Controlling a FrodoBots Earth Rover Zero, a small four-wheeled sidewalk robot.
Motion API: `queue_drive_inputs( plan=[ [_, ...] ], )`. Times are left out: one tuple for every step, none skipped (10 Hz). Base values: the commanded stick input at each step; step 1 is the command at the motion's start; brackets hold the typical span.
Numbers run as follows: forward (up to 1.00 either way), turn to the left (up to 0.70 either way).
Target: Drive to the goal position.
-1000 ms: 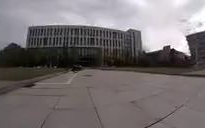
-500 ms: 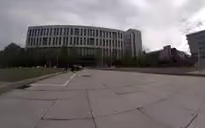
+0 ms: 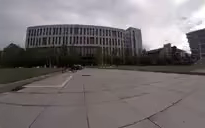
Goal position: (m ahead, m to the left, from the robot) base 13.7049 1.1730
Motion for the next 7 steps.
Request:
queue_drive_inputs(
  plan=[
    [0.70,0.00],
    [0.70,0.00],
    [0.70,0.00],
    [0.70,0.00],
    [0.70,0.00],
    [0.70,0.00],
    [0.70,0.00]
  ],
)
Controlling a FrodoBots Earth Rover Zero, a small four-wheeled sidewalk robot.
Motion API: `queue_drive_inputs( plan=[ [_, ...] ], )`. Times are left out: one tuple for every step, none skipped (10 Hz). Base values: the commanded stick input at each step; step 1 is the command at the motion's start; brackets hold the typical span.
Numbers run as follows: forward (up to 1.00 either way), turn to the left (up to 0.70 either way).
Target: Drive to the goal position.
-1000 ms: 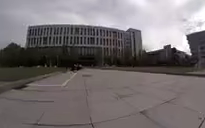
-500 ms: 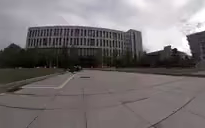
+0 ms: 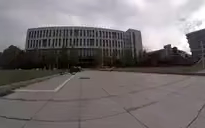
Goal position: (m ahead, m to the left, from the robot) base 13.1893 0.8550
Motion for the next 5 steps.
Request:
queue_drive_inputs(
  plan=[
    [0.70,0.00],
    [0.70,0.00],
    [0.70,0.00],
    [0.70,0.00],
    [0.70,0.00]
  ],
)
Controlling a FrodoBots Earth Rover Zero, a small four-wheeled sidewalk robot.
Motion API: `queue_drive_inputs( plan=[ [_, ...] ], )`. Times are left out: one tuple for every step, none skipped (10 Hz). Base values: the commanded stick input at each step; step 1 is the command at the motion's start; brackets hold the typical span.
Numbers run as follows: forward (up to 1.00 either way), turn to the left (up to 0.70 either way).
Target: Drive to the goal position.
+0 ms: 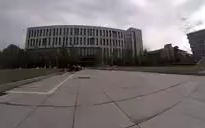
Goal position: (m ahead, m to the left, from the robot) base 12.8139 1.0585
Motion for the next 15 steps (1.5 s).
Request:
queue_drive_inputs(
  plan=[
    [0.70,0.00],
    [0.70,0.00],
    [0.70,0.00],
    [0.70,0.00],
    [0.70,0.19],
    [0.70,0.10],
    [0.70,0.00],
    [0.70,0.00],
    [0.70,0.00],
    [0.70,0.00],
    [0.70,0.00],
    [0.70,0.00],
    [0.70,0.00],
    [0.70,0.00],
    [0.70,0.00]
  ],
)
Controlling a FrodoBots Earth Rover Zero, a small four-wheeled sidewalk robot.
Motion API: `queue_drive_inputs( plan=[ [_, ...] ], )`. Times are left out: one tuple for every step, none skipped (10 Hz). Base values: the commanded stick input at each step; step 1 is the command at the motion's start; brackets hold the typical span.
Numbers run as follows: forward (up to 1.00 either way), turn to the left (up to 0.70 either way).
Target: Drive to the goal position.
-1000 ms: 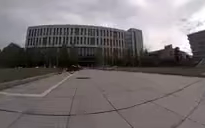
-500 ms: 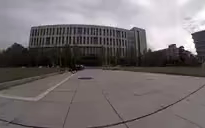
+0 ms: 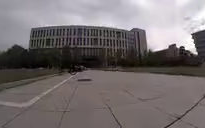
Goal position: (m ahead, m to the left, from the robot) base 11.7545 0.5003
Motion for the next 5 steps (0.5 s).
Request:
queue_drive_inputs(
  plan=[
    [0.70,0.00],
    [0.70,0.00],
    [0.70,0.00],
    [0.70,0.00],
    [0.70,0.00]
  ],
)
